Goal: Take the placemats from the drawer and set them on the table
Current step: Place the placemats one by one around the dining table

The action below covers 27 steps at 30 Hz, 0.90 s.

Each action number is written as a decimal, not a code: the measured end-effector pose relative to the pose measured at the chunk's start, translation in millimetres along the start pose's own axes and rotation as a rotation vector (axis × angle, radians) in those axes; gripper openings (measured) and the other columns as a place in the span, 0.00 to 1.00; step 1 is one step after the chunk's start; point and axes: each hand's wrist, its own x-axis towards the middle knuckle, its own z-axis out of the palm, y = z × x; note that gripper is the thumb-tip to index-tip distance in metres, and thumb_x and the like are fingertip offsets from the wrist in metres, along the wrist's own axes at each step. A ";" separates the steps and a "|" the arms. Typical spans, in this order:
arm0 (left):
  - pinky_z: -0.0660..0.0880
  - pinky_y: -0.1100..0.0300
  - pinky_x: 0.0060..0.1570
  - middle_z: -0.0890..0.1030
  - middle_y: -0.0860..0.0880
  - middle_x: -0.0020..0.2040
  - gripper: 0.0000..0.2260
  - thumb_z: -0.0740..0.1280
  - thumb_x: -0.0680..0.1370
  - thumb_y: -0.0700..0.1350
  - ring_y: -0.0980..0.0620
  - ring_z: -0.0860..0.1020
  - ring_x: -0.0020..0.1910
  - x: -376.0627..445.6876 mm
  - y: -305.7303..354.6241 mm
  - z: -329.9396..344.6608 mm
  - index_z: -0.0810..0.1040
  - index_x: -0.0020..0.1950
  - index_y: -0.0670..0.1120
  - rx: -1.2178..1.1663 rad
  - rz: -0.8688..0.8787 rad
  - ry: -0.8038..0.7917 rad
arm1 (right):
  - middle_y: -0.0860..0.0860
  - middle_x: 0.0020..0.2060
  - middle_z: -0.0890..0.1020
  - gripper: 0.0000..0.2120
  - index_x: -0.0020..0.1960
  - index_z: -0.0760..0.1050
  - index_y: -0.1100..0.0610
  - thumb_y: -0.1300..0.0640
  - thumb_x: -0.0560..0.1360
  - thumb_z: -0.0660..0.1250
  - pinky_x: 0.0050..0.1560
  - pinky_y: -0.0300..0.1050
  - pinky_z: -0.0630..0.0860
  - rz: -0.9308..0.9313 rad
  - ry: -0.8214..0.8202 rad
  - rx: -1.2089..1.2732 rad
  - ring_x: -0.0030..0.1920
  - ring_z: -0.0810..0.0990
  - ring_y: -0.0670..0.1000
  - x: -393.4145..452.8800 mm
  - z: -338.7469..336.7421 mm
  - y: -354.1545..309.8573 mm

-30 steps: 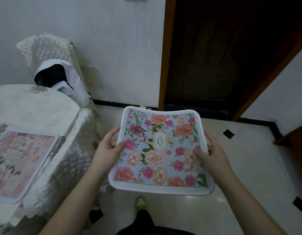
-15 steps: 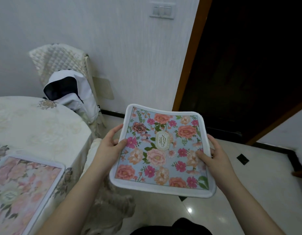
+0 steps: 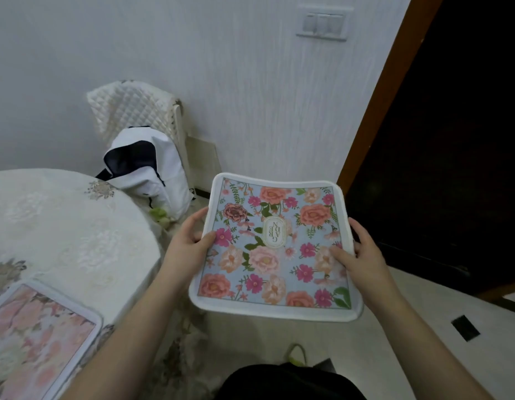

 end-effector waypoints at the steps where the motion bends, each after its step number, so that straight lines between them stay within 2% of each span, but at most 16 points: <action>1: 0.82 0.41 0.47 0.87 0.45 0.46 0.22 0.67 0.81 0.43 0.43 0.86 0.43 7.1 4.0 3.2 0.69 0.72 0.60 -0.013 -0.012 0.018 | 0.49 0.52 0.83 0.30 0.71 0.64 0.42 0.60 0.75 0.71 0.39 0.49 0.83 -0.004 -0.022 0.005 0.44 0.86 0.49 12.6 -0.6 -6.1; 6: 0.83 0.44 0.45 0.87 0.47 0.47 0.22 0.67 0.81 0.43 0.44 0.86 0.43 40.4 19.7 21.9 0.69 0.72 0.59 -0.046 -0.030 0.116 | 0.49 0.53 0.84 0.27 0.67 0.66 0.37 0.60 0.76 0.70 0.42 0.53 0.84 -0.028 -0.144 -0.018 0.45 0.86 0.51 77.3 -5.4 -30.1; 10: 0.83 0.44 0.44 0.87 0.45 0.46 0.23 0.68 0.80 0.42 0.43 0.86 0.44 59.7 24.0 22.0 0.69 0.73 0.58 -0.133 -0.079 0.187 | 0.50 0.52 0.84 0.27 0.66 0.66 0.39 0.61 0.75 0.71 0.45 0.58 0.83 -0.032 -0.214 -0.018 0.46 0.86 0.52 117.5 4.6 -44.8; 14: 0.83 0.55 0.35 0.87 0.46 0.44 0.21 0.67 0.81 0.42 0.45 0.86 0.42 71.9 29.2 7.2 0.71 0.71 0.58 -0.128 -0.075 0.273 | 0.50 0.51 0.84 0.26 0.65 0.67 0.38 0.61 0.75 0.71 0.45 0.59 0.83 -0.039 -0.285 -0.034 0.46 0.86 0.53 147.1 31.2 -52.3; 17: 0.84 0.49 0.40 0.87 0.44 0.45 0.21 0.67 0.81 0.43 0.44 0.86 0.43 81.1 27.4 -10.5 0.71 0.71 0.59 -0.171 -0.106 0.317 | 0.50 0.50 0.85 0.26 0.66 0.68 0.41 0.61 0.75 0.71 0.43 0.57 0.83 -0.039 -0.343 -0.040 0.45 0.86 0.53 163.9 55.8 -58.5; 19: 0.83 0.45 0.44 0.86 0.43 0.47 0.21 0.68 0.81 0.43 0.43 0.86 0.43 87.8 24.0 -24.1 0.71 0.71 0.59 -0.216 -0.134 0.343 | 0.50 0.50 0.85 0.25 0.65 0.68 0.41 0.62 0.75 0.71 0.40 0.52 0.84 -0.033 -0.382 -0.046 0.44 0.86 0.53 175.3 73.9 -65.1; 21: 0.83 0.45 0.43 0.86 0.43 0.46 0.20 0.68 0.81 0.43 0.43 0.86 0.43 96.0 20.7 -38.6 0.71 0.70 0.59 -0.227 -0.144 0.361 | 0.51 0.50 0.84 0.25 0.64 0.67 0.40 0.62 0.76 0.70 0.38 0.49 0.83 -0.032 -0.416 -0.064 0.43 0.86 0.53 186.6 93.7 -71.5; 24: 0.83 0.52 0.36 0.87 0.46 0.44 0.19 0.67 0.81 0.43 0.44 0.86 0.41 112.0 17.8 -62.1 0.71 0.70 0.58 -0.246 -0.147 0.382 | 0.52 0.50 0.84 0.25 0.66 0.66 0.42 0.61 0.76 0.70 0.39 0.52 0.83 -0.028 -0.452 -0.105 0.44 0.86 0.54 202.9 125.0 -79.0; 27: 0.83 0.46 0.42 0.87 0.46 0.45 0.20 0.67 0.81 0.43 0.43 0.86 0.43 131.0 13.0 -88.1 0.71 0.71 0.58 -0.265 -0.151 0.411 | 0.53 0.50 0.84 0.27 0.69 0.65 0.42 0.61 0.76 0.70 0.40 0.53 0.83 -0.029 -0.490 -0.118 0.44 0.86 0.55 217.4 158.9 -92.6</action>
